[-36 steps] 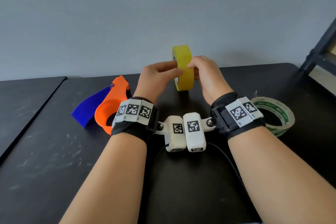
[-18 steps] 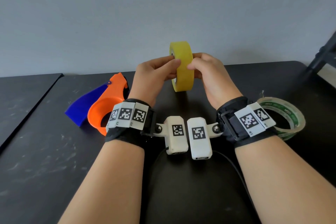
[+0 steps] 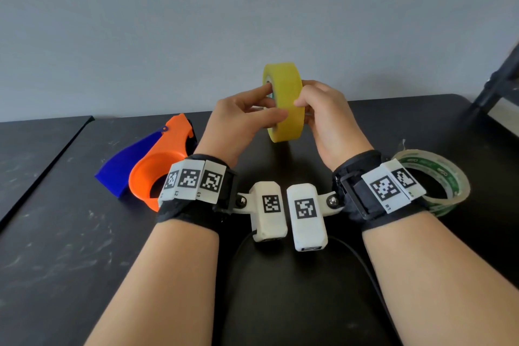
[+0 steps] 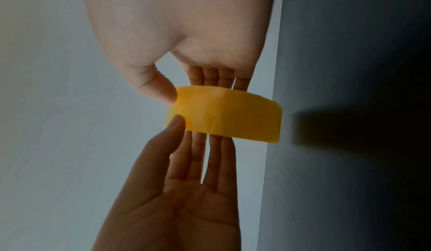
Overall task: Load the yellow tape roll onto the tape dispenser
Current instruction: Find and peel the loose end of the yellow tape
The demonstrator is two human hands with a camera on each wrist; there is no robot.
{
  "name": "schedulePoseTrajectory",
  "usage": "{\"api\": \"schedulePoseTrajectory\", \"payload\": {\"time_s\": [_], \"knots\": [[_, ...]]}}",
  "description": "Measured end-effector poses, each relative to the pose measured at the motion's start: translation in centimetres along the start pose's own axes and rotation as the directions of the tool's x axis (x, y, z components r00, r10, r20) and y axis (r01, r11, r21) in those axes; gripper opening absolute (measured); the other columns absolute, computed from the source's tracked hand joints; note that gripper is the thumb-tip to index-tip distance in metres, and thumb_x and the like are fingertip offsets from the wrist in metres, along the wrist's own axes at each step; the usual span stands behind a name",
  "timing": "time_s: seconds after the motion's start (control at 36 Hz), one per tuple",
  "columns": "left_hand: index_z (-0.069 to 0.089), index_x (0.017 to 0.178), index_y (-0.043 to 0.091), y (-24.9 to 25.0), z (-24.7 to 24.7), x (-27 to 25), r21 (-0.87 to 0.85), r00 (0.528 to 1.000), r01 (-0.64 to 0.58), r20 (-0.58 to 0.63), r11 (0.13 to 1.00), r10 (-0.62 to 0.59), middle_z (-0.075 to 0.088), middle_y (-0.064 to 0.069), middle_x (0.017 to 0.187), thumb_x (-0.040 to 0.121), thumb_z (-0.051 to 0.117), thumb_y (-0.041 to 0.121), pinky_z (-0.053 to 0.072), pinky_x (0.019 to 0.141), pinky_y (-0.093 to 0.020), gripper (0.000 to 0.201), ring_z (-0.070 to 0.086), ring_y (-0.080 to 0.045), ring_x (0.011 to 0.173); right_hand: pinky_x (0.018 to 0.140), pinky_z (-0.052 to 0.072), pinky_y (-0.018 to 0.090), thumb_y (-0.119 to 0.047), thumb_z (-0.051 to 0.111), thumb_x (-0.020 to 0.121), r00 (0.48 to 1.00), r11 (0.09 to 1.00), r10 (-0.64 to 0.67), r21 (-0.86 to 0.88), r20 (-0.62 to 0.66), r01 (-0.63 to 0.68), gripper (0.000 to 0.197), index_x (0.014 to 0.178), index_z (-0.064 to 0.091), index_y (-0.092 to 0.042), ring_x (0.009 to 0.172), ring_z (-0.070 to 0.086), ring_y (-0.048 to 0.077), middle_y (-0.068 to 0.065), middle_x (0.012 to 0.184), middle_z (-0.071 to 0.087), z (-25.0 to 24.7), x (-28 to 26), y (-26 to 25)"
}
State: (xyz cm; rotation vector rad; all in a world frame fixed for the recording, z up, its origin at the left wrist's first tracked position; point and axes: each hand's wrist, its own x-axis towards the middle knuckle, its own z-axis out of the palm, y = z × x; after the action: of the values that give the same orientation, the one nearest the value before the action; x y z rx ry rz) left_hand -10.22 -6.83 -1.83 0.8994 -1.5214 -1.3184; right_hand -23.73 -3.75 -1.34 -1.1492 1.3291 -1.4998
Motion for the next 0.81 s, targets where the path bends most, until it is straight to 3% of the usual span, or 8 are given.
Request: {"api": "schedulePoseTrajectory", "payload": {"time_s": [0.11,0.17,0.22,0.31,0.44,0.64,0.72,0.81], "knots": [[0.062,0.129,0.007,-0.14,-0.18,-0.05,-0.038,1.0,0.008,-0.006,0.999,-0.009,0.068,-0.024,0.108,0.081,0.072,0.003,0.055,0.095,-0.038,0.048,0.067,-0.03,0.096,0.097,0.048,0.057,-0.018,0.051,0.064,1.0,1.0,-0.013,-0.024,0.015,0.013,0.029,0.087,0.069,-0.016,0.088,0.061,0.03,0.01,0.09,0.066,0.16,-0.1,0.11],[0.062,0.128,0.004,-0.14,-0.15,-0.07,-0.067,1.0,0.011,-0.013,0.998,-0.012,0.068,-0.024,0.108,0.083,0.07,0.002,0.055,0.094,-0.039,0.046,0.067,-0.029,0.097,0.098,0.048,0.056,-0.018,0.051,0.065,1.0,0.999,-0.022,-0.042,0.021,0.022,0.03,0.088,0.07,-0.019,0.099,0.063,0.039,0.009,0.093,0.068,0.23,-0.16,0.08],[0.062,0.126,0.001,-0.07,-0.12,-0.06,-0.107,0.999,0.021,-0.031,0.994,-0.025,0.07,-0.023,0.11,0.083,0.07,0.003,0.055,0.094,-0.042,0.044,0.069,-0.031,0.097,0.098,0.048,0.055,-0.018,0.051,0.064,0.999,0.998,-0.028,-0.051,0.03,0.03,0.03,0.087,0.071,-0.024,0.109,0.062,0.039,0.008,0.095,0.07,0.31,-0.3,0.04],[0.064,0.121,-0.001,-0.02,-0.12,-0.06,-0.129,0.997,0.017,-0.075,0.991,-0.027,0.073,-0.02,0.106,0.084,0.071,0.007,0.057,0.091,-0.04,0.039,0.071,-0.03,0.095,0.099,0.047,0.055,-0.016,0.051,0.064,0.998,0.997,-0.038,-0.063,0.056,0.041,0.036,0.091,0.073,-0.026,0.112,0.061,0.038,0.014,0.103,0.072,0.43,-0.57,0.01],[0.069,0.114,0.0,-0.15,-0.21,-0.11,-0.123,0.993,-0.023,-0.116,0.992,0.008,0.076,-0.015,0.097,0.088,0.067,0.008,0.059,0.081,-0.03,0.027,0.074,-0.021,0.085,0.098,0.05,0.051,-0.017,0.055,0.07,0.997,0.996,-0.032,-0.077,0.07,0.037,0.041,0.103,0.075,-0.027,0.109,0.065,0.029,0.008,0.106,0.075,0.29,-0.71,0.01],[0.063,0.127,0.008,-0.13,-0.23,-0.16,-0.054,0.999,0.009,-0.045,0.999,-0.011,0.074,-0.011,0.108,0.087,0.067,0.009,0.051,0.101,-0.042,0.041,0.069,-0.026,0.107,0.093,0.055,0.041,-0.01,0.059,0.09,0.996,0.997,-0.06,-0.039,0.06,0.062,0.026,0.093,0.074,-0.031,0.105,0.07,0.024,0.006,0.105,0.076,-0.13,-0.49,0.36],[0.059,0.132,0.011,-0.03,-0.33,-0.18,-0.018,1.0,0.007,-0.007,1.0,-0.007,0.074,-0.012,0.108,0.085,0.066,0.003,0.049,0.103,-0.035,0.048,0.068,-0.025,0.109,0.088,0.057,0.035,-0.013,0.062,0.09,0.996,0.996,-0.074,-0.039,0.043,0.076,0.02,0.096,0.075,-0.027,0.101,0.071,0.021,0.005,0.103,0.077,-0.29,-0.37,0.46],[0.058,0.133,0.012,-0.01,-0.28,-0.18,-0.008,1.0,-0.008,0.0,1.0,0.008,0.074,-0.012,0.107,0.085,0.066,0.001,0.051,0.099,-0.028,0.05,0.069,-0.022,0.107,0.078,0.057,0.023,-0.014,0.061,0.091,0.995,0.996,-0.084,-0.037,0.054,0.086,0.02,0.095,0.074,-0.029,0.09,0.071,0.01,-0.002,0.096,0.077,-0.43,-0.2,0.59]]}}
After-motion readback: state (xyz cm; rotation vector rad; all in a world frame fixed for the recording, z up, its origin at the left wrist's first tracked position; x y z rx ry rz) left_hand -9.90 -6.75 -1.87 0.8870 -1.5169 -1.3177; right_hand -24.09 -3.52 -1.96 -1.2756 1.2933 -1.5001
